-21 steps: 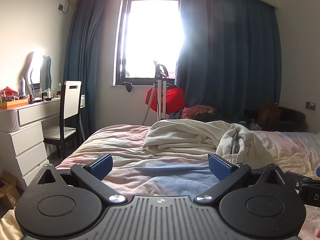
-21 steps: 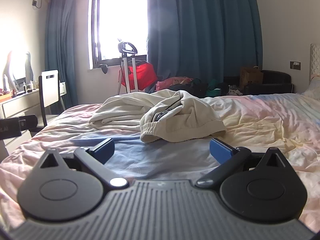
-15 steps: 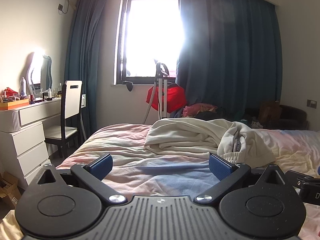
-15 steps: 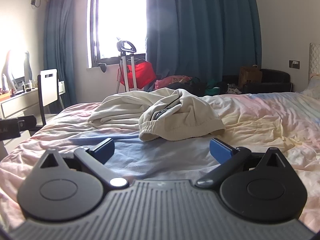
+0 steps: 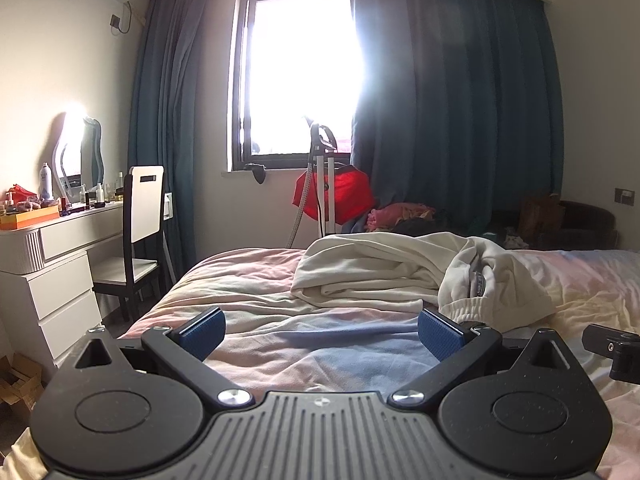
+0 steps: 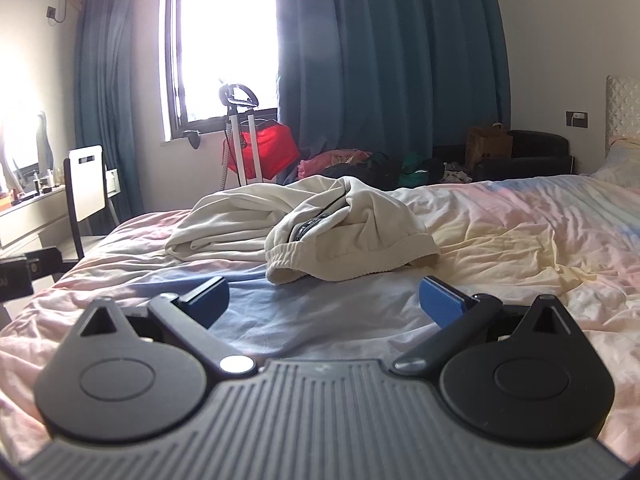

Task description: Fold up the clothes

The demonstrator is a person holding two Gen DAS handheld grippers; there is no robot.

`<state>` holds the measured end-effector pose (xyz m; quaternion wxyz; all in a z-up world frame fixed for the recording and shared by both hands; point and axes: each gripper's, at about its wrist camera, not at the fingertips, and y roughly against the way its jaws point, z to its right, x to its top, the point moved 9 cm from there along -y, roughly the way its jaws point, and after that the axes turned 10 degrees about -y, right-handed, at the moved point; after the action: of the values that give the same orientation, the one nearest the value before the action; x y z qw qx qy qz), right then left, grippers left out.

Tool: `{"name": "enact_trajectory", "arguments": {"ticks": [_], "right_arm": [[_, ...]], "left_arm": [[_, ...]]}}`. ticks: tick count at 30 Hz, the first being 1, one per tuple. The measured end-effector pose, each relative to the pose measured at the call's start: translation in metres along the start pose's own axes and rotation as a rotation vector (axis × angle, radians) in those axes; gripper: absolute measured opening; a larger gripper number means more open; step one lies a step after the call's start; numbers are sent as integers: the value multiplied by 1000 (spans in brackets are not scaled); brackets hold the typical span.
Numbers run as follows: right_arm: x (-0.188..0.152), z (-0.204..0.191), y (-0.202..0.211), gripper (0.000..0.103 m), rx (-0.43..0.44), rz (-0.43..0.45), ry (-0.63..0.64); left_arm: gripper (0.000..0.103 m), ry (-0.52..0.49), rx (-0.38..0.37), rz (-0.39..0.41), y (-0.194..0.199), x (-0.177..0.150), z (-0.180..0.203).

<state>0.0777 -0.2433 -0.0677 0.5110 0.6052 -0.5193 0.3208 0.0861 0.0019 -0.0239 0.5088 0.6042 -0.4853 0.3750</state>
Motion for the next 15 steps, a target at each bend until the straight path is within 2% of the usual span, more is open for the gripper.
{"name": "enact_trajectory", "arguments": {"ticks": [15], "right_arm": [[0, 5, -2, 103, 5, -4, -27]], "left_arm": [[103, -30, -10, -16, -6, -2, 3]]}}
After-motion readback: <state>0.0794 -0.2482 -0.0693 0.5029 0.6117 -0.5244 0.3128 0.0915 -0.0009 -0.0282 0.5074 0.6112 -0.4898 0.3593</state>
